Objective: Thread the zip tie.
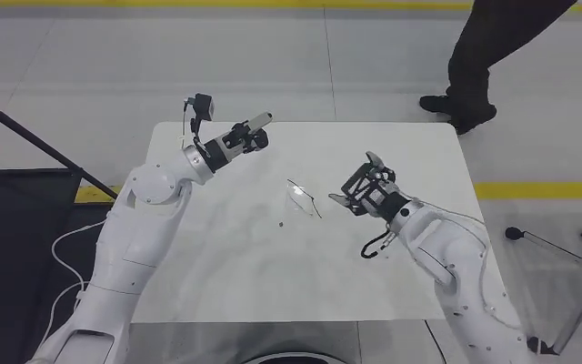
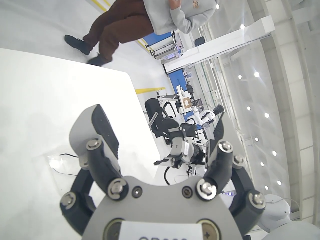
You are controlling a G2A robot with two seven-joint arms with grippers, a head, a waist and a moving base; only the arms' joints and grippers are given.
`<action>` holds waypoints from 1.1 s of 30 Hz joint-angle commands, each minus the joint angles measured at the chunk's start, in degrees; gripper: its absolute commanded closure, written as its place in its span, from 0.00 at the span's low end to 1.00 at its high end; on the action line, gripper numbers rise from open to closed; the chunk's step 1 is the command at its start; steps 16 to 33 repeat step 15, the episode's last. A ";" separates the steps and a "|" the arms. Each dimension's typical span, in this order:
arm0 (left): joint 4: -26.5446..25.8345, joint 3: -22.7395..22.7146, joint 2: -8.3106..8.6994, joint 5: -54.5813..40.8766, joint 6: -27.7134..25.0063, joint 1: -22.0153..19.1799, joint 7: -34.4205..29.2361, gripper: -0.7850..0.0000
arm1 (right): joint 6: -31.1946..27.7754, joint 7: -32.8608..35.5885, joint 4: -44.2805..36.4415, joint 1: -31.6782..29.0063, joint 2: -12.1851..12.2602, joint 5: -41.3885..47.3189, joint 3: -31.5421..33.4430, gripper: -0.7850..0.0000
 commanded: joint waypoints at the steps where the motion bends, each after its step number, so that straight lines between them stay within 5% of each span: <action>1: 0.01 -0.01 0.00 -0.02 0.00 0.00 -0.01 0.00 | -0.38 -5.65 0.19 -1.98 0.30 1.04 2.86 0.00; 8: 0.01 -0.01 0.00 -0.02 0.00 0.00 -0.01 0.00 | -2.58 -19.10 4.99 -4.50 0.83 6.96 9.17 0.00; 33: 0.01 -0.01 0.00 -0.02 0.00 0.00 -0.01 0.00 | -2.59 -19.10 4.99 -4.49 0.83 6.96 9.17 0.00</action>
